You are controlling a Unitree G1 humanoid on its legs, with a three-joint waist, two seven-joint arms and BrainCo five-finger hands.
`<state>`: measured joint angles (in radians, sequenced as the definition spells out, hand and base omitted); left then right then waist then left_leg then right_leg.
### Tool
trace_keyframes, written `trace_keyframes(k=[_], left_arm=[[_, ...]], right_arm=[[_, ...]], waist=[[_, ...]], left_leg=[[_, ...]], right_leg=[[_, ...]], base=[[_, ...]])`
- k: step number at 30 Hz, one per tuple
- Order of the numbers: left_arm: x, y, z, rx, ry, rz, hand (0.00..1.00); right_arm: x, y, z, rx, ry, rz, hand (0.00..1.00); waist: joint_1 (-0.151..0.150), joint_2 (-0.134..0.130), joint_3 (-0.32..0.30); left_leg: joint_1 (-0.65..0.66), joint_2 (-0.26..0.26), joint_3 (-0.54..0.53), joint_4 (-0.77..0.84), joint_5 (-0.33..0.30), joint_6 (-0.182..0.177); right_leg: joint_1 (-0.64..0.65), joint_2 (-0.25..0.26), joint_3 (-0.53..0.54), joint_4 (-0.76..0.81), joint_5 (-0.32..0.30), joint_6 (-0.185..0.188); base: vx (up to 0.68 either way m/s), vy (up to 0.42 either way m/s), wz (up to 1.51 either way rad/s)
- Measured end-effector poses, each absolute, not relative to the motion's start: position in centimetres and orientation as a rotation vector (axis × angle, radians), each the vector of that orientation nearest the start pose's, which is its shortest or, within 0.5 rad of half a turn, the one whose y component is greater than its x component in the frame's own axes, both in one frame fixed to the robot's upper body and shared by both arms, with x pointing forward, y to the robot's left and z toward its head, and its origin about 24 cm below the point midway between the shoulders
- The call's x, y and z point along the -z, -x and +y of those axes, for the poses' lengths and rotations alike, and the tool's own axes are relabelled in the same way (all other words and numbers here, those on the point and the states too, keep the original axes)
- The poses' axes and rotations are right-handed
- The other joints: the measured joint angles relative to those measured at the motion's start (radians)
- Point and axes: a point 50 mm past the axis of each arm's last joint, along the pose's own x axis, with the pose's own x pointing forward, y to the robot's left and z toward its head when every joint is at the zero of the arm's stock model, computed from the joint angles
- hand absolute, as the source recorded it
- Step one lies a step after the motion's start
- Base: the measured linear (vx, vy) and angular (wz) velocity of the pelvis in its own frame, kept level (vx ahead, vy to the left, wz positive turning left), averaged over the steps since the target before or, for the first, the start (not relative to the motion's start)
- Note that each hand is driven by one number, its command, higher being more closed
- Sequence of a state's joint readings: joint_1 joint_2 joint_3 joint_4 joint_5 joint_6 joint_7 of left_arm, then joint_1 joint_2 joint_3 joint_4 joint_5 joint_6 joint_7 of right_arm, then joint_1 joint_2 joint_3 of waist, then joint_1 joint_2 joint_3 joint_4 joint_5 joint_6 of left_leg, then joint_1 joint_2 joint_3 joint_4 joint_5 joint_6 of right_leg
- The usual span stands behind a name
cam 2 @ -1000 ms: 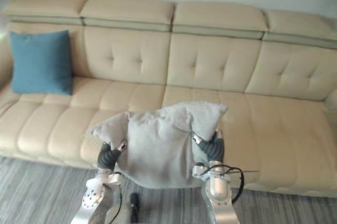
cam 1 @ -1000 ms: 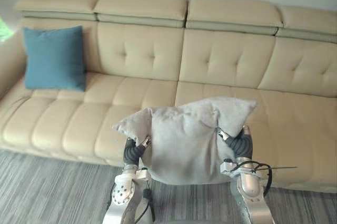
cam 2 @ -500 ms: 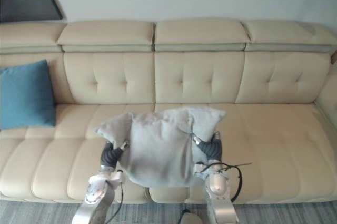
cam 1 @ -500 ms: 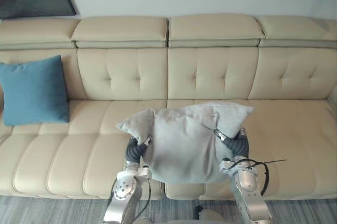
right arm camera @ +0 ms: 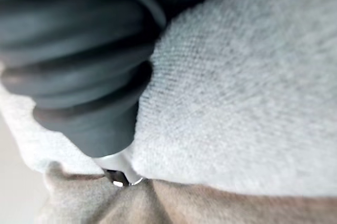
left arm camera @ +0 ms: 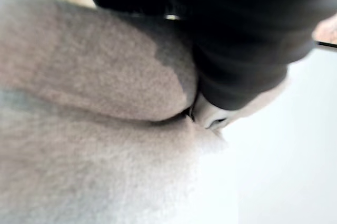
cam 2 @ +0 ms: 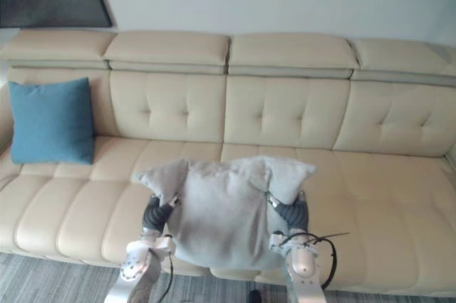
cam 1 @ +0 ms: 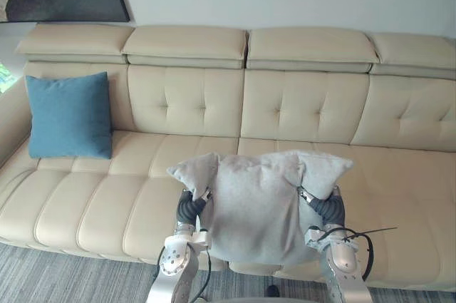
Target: Pick up cushions and gather them together orderly.
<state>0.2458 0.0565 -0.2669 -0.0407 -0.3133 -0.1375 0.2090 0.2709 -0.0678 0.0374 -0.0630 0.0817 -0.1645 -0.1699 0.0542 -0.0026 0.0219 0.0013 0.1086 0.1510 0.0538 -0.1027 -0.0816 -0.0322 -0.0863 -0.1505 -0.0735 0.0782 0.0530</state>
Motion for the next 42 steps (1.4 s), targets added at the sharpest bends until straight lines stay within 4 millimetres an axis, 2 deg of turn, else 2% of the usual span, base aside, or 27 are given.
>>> trace_keyframes(k=[4,10,14,17,21,24,25,26,28,30,32,36,39,40,42], left_arm=[[-1.0,-20.4,12.5,-0.064,0.285,0.116,1.00],[-2.8,-23.5,12.8,-0.045,0.240,0.034,1.00],[-5.9,-26.7,13.0,-0.032,0.187,-0.089,1.00],[-8.2,-29.1,12.7,-0.043,0.167,-0.168,1.00],[-12.4,-32.1,12.6,-0.061,0.125,-0.291,1.00],[-16.9,-34.1,12.2,-0.080,0.107,-0.421,1.00],[-18.1,-34.5,12.3,-0.090,0.105,-0.458,1.00],[-20.0,-35.0,12.3,-0.103,0.101,-0.517,1.00],[-23.4,-35.7,12.1,-0.117,0.097,-0.610,1.00],[-26.6,-36.3,11.8,-0.133,0.105,-0.686,1.00],[-28.9,-36.6,11.8,-0.145,0.118,-0.729,1.00],[-32.2,-36.9,11.7,-0.177,0.153,-0.780,1.00],[-32.7,-37.1,12.0,-0.197,0.180,-0.775,1.00],[-32.7,-37.2,12.2,-0.205,0.189,-0.771,0.00],[-32.4,-37.6,12.4,-0.221,0.206,-0.747,0.00]], right_arm=[[-1.1,-20.9,-17.4,0.205,-0.029,0.052,1.00],[-2.3,-24.1,-17.3,0.186,-0.016,-0.002,1.00],[-5.6,-27.6,-16.8,0.181,-0.008,-0.130,1.00],[-8.4,-29.9,-16.3,0.195,-0.010,-0.223,1.00],[-12.6,-32.0,-15.8,0.224,-0.018,-0.356,1.00],[-16.4,-33.2,-15.3,0.271,-0.041,-0.474,1.00],[-17.5,-33.4,-15.1,0.277,-0.051,-0.508,1.00],[-19.3,-33.8,-14.7,0.295,-0.054,-0.566,1.00],[-22.3,-34.3,-14.4,0.327,-0.065,-0.651,1.00],[-25.0,-35.0,-14.2,0.349,-0.068,-0.715,1.00],[-26.7,-35.4,-13.9,0.361,-0.081,-0.749,1.00],[-29.5,-35.9,-13.5,0.382,-0.108,-0.793,1.00],[-30.8,-36.4,-13.2,0.380,-0.101,-0.798,1.00],[-31.2,-36.4,-13.1,0.378,-0.102,-0.808,0.00],[-31.8,-36.4,-13.3,0.382,-0.095,-0.821,0.00]], waist=[[-0.011,-0.002,0.001],[-0.018,-0.006,0.003],[-0.029,-0.017,0.039],[-0.032,-0.016,0.081],[-0.028,-0.015,0.100],[-0.029,-0.015,0.118],[-0.029,-0.015,0.119],[-0.030,-0.013,0.123],[-0.030,-0.011,0.169],[-0.029,-0.011,0.172],[-0.030,-0.010,0.191],[-0.030,-0.010,0.211],[-0.030,-0.010,0.215],[-0.029,-0.009,0.217],[-0.028,-0.009,0.217]], left_leg=[[0.000,0.003,0.003,-0.008,0.007,-0.011],[-0.034,0.002,-0.004,-0.017,0.018,-0.016],[-0.106,-0.007,-0.018,-0.054,0.072,-0.016],[-0.163,-0.009,-0.012,-0.053,0.095,-0.017],[-0.280,-0.006,0.026,-0.036,0.113,-0.013],[-0.362,0.018,0.099,-0.013,0.125,-0.011],[-0.386,0.018,0.102,-0.013,0.132,-0.011],[-0.423,0.018,0.104,-0.015,0.148,-0.012],[-0.448,0.017,0.102,-0.018,0.164,-0.015],[-0.512,0.016,0.102,-0.023,0.182,-0.014],[-0.532,0.013,0.103,-0.053,0.206,-0.019],[-0.598,0.018,0.109,-0.056,0.217,-0.021],[-0.631,0.021,0.110,-0.051,0.217,-0.021],[-0.642,0.024,0.110,-0.051,0.217,-0.021],[-0.656,0.026,0.110,-0.050,0.218,-0.021]], right_leg=[[-0.005,0.001,-0.008,-0.001,0.000,0.000],[-0.027,-0.004,-0.028,-0.007,0.003,-0.001],[-0.111,-0.011,-0.039,-0.014,0.035,-0.011],[-0.167,-0.017,-0.042,-0.014,0.061,-0.017],[-0.287,-0.024,-0.032,0.000,0.088,-0.023],[-0.374,-0.024,-0.028,0.021,0.098,-0.030],[-0.401,-0.024,-0.026,0.028,0.101,-0.031],[-0.445,-0.025,-0.024,0.038,0.107,-0.032],[-0.469,-0.026,-0.025,0.037,0.116,-0.035],[-0.535,-0.025,-0.026,0.037,0.128,-0.040],[-0.570,-0.025,-0.026,0.037,0.134,-0.042],[-0.637,-0.022,-0.029,0.037,0.147,-0.042],[-0.666,-0.021,-0.032,0.037,0.148,-0.043],[-0.674,-0.020,-0.036,0.037,0.148,-0.043],[-0.684,-0.019,-0.044,0.037,0.148,-0.043]], base=[[0.05,-0.003,0.01],[0.00,-0.005,0.08],[-0.06,-0.026,0.13],[-0.13,-0.017,0.03],[-0.11,-0.017,-0.06],[-0.08,-0.034,0.02],[-0.07,-0.028,-0.01],[-0.05,-0.013,-0.01],[-0.06,-0.006,0.05],[-0.05,-0.008,0.07],[-0.03,-0.001,0.03],[0.00,0.000,0.00],[-0.01,0.001,0.03],[-0.01,0.001,0.07],[-0.01,0.002,0.09]])
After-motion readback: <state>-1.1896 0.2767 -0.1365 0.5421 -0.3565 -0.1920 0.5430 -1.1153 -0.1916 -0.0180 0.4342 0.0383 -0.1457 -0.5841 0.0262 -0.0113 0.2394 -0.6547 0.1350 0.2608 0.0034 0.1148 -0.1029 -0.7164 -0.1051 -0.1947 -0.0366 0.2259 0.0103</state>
